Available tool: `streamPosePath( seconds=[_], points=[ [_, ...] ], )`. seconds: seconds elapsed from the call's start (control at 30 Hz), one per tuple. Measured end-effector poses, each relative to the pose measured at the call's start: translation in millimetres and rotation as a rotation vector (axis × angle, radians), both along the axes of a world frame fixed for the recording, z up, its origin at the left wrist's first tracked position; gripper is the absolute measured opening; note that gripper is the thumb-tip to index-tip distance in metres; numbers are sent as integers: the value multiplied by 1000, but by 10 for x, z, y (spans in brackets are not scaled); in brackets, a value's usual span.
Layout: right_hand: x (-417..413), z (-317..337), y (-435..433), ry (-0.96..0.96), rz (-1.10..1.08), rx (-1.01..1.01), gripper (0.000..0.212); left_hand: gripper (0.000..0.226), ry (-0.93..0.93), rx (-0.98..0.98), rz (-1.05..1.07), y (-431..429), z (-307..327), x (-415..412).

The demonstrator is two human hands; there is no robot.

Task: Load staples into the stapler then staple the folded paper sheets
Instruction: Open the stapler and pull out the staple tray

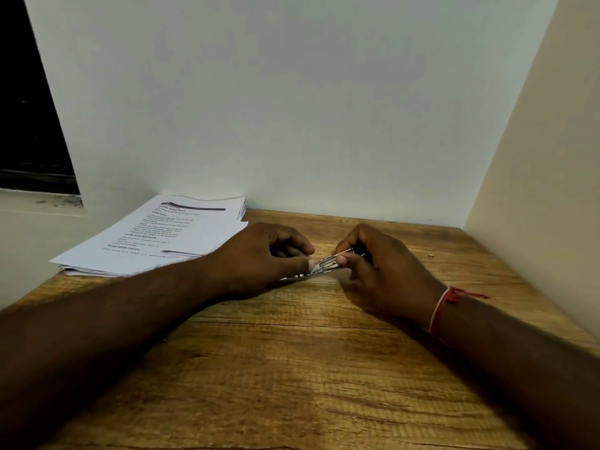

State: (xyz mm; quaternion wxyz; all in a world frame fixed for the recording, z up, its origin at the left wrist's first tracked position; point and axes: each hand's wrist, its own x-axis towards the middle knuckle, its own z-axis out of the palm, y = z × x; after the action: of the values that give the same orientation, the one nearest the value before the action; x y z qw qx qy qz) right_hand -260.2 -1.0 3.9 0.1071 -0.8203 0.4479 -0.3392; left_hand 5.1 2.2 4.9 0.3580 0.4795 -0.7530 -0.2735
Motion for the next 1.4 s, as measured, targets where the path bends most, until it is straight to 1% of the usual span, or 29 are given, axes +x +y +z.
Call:
streamPosePath(
  seconds=[0.07, 0.17, 0.23, 0.33, 0.47, 0.57, 0.7, 0.73, 0.83, 0.93, 1.03, 1.13, 1.23, 1.33, 1.4],
  points=[
    [2, -11, -13, -64, 24, -61, 6, 23, -22, 21, -9, 9, 26, -8],
    [-7, -14, -47, -134, 28, -172, 6, 17, -34, 59, -64, 36, 74, -5],
    [-23, 1, -62, -163, 20, -189, 7, 17, -19, 69, -84, 43, 90, -4],
    [-44, 5, -69, -183, 13, -139, 10, 15, 60, 61, -33, 29, 71, 1],
    [-56, 2, -45, -192, -6, -69, 16, 33, -21, -59, 51, 18, 30, 23],
    [-44, 2, -5, -174, -24, -11, 28, 43, -49, -113, 51, 47, 25, 43],
    [-25, -33, -4, -135, -50, 23, 47, 52, 11, -79, -24, 34, 1, 44],
    [-24, -40, -11, -118, -56, 42, 47, 53, 18, -65, -44, 13, -10, 51],
    [-27, -55, -31, -59, -56, 111, 36, 52, 20, -38, -89, -34, -44, 74],
    [-33, -46, -32, -62, -54, 166, 30, 50, 18, -30, -100, -45, -52, 80],
    [-36, -35, -27, -45, -54, 179, 28, 49, 10, -20, -95, -57, -58, 72],
    [-41, -41, -14, -32, -53, 170, 26, 48, -6, -25, -86, -35, -46, 60],
    [-37, -46, 2, -4, -56, 141, 25, 46, -52, -85, -50, 0, -43, 41],
    [-36, -43, -2, 63, -57, 63, 26, 43, -99, -141, -31, 17, -45, 29],
    [-37, -46, -28, 121, -40, 16, 28, 39, -171, -175, -8, 22, -35, 31]
  ],
)
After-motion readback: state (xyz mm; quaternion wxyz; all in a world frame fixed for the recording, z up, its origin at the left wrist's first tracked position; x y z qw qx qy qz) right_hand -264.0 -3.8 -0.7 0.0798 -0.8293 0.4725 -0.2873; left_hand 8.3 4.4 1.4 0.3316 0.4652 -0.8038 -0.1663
